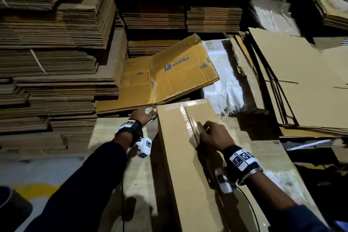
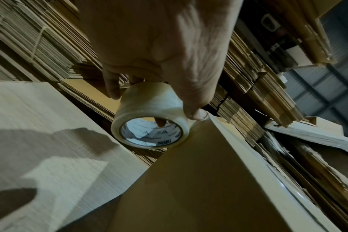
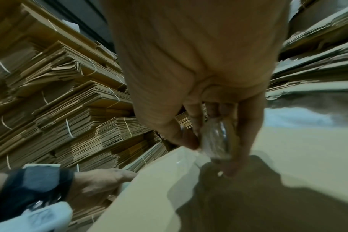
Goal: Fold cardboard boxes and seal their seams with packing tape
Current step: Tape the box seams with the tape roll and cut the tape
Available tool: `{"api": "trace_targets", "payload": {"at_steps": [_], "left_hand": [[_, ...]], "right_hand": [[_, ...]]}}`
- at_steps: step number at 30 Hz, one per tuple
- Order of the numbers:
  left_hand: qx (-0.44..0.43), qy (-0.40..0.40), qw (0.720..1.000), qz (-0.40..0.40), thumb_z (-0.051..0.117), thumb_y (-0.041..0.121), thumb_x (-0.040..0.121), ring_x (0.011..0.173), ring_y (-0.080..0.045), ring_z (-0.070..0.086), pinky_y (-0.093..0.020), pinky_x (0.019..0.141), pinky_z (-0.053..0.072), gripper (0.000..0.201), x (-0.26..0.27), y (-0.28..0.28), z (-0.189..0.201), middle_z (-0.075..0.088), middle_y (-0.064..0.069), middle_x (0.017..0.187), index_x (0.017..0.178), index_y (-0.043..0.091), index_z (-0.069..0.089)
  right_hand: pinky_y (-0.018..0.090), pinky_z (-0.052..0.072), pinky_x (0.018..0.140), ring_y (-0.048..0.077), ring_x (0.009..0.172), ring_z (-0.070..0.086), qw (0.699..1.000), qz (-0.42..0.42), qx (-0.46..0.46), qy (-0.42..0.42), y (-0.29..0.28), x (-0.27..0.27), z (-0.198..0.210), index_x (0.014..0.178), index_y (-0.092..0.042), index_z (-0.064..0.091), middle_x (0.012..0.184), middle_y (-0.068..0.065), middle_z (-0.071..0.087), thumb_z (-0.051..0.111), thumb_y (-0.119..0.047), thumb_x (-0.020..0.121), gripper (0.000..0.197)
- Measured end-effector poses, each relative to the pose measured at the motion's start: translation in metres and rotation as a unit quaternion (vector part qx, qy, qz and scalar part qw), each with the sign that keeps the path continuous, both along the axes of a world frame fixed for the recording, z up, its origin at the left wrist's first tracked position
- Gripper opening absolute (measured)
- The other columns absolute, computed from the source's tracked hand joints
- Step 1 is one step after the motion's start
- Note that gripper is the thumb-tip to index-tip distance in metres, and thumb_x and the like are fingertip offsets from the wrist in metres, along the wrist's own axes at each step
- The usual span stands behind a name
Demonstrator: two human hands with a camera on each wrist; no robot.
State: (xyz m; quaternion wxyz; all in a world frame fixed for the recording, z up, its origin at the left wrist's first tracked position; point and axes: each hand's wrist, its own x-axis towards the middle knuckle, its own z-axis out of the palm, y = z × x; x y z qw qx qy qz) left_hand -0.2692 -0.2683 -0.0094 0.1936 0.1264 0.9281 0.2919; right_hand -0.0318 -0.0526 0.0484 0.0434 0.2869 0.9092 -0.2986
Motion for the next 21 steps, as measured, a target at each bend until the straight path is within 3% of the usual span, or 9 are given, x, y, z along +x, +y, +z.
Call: {"api": "trace_targets", "payload": {"at_steps": [3,5,8,10,13,14,17,21], "left_hand": [[-0.016,-0.032,0.999,-0.011,0.047,0.081,0.087,0.134,-0.037,0.056,-0.044,0.11,0.046,0.085,-0.01,-0.006,-0.013,0.06,-0.011,0.149,0.145,0.02,0.059],[-0.028,-0.038,0.998,-0.031,0.044,0.079,0.094,0.141,-0.036,0.05,-0.046,0.114,0.042,0.086,-0.015,-0.009,-0.019,0.051,-0.011,0.156,0.153,0.017,0.048],[-0.035,-0.061,0.995,-0.069,0.042,0.067,0.1,0.148,-0.031,0.041,-0.043,0.12,0.035,0.076,-0.026,-0.011,-0.025,0.042,-0.008,0.164,0.158,0.017,0.041],[-0.021,-0.079,0.991,-0.107,0.041,0.059,0.099,0.147,-0.029,0.042,-0.042,0.119,0.035,0.07,-0.027,-0.009,-0.022,0.043,-0.009,0.162,0.153,0.015,0.048],[0.006,-0.111,0.981,-0.157,0.04,0.042,0.105,0.138,-0.035,0.047,-0.044,0.113,0.037,0.051,-0.036,-0.014,-0.023,0.053,-0.018,0.15,0.134,0.005,0.059],[0.005,-0.111,0.979,-0.169,0.039,0.044,0.104,0.139,-0.034,0.047,-0.046,0.114,0.036,0.051,-0.038,-0.016,-0.026,0.053,-0.016,0.151,0.135,0.008,0.059],[0.001,-0.097,0.979,-0.178,0.037,0.073,0.088,0.136,-0.029,0.052,-0.044,0.113,0.04,0.079,-0.048,-0.022,-0.032,0.055,-0.008,0.152,0.139,0.018,0.058],[-0.06,-0.047,0.974,-0.211,0.046,0.068,0.099,0.132,-0.032,0.057,-0.042,0.107,0.045,0.067,-0.06,-0.021,-0.036,0.059,-0.011,0.148,0.14,0.016,0.059]], "right_hand": [[0.046,0.059,0.085,0.032,0.089,0.071,0.996,-0.014,-0.054,0.065,-0.027,-0.041,0.0,0.112,-0.022,0.064,0.1,0.013,0.076,0.058,-0.034,0.097,0.02],[0.044,0.057,0.085,0.036,0.093,0.07,0.993,-0.011,-0.065,0.097,-0.049,-0.073,-0.002,0.123,-0.018,0.059,0.106,0.018,0.075,0.055,-0.026,0.101,0.025],[0.038,0.044,0.068,0.039,0.086,0.067,0.99,0.003,-0.072,0.122,-0.085,-0.119,-0.007,0.126,-0.012,0.05,0.096,0.02,0.071,0.047,-0.021,0.106,0.022],[0.038,0.04,0.066,0.042,0.087,0.066,0.991,0.006,-0.069,0.11,-0.099,-0.136,-0.013,0.124,-0.008,0.045,0.093,0.02,0.067,0.045,-0.022,0.107,0.022],[0.042,0.044,0.071,0.042,0.095,0.066,0.997,0.0,-0.027,0.068,-0.111,-0.158,-0.025,0.127,-0.008,0.043,0.106,0.022,0.069,0.049,-0.032,0.106,0.033],[0.042,0.046,0.073,0.041,0.097,0.067,0.998,-0.006,-0.011,0.055,-0.112,-0.161,-0.027,0.128,-0.009,0.043,0.108,0.02,0.07,0.053,-0.036,0.104,0.038],[0.041,0.05,0.076,0.039,0.099,0.068,0.999,-0.013,0.013,0.027,-0.108,-0.167,-0.03,0.124,-0.011,0.045,0.11,0.017,0.071,0.065,-0.04,0.097,0.044],[0.037,0.045,0.072,0.039,0.098,0.068,0.999,-0.008,0.033,0.014,-0.106,-0.17,-0.033,0.123,-0.011,0.046,0.109,0.017,0.07,0.065,-0.035,0.099,0.039]]}}
